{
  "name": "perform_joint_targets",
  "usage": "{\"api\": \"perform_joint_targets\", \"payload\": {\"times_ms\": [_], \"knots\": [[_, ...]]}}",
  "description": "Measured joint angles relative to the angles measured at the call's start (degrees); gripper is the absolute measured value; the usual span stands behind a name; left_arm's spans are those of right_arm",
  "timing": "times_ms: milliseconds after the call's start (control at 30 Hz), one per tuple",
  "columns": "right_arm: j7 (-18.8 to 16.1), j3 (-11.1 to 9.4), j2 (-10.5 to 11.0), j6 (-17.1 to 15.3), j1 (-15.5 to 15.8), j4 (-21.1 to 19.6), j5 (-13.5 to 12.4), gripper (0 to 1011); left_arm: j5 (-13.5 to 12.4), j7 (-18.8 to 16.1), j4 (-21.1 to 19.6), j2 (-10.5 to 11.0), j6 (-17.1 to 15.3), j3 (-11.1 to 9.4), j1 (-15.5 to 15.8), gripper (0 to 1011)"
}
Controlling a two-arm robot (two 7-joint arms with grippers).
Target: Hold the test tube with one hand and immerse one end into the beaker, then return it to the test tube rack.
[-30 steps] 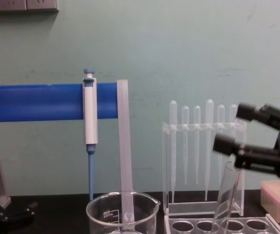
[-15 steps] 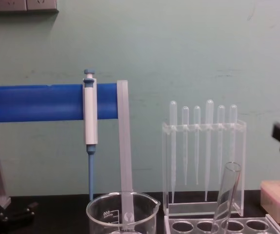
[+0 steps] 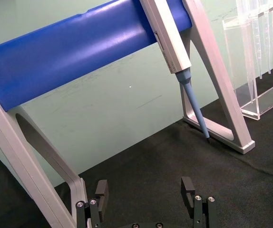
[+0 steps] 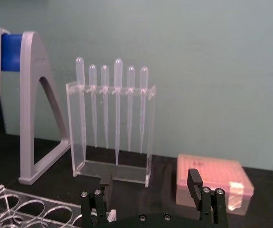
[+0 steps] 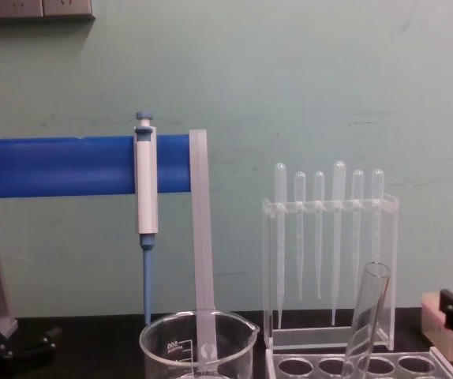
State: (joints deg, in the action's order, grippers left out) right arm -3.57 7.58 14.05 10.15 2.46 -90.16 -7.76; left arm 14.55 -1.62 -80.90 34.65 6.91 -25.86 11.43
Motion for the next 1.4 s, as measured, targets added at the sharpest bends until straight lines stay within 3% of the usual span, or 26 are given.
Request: {"api": "perform_joint_targets", "payload": {"times_ms": [167,1400], "knots": [[-2.4,0.2,-0.3,-0.6,-1.2,1.5,-0.7,1002,0.0,0.0,0.0,0.0,0.0,0.0,0.0,1000],[-1.7,0.2,-0.2,-0.6,-0.8,0.9,-0.5,1000,0.0,0.0,0.0,0.0,0.0,0.0,0.0,1000]]}}
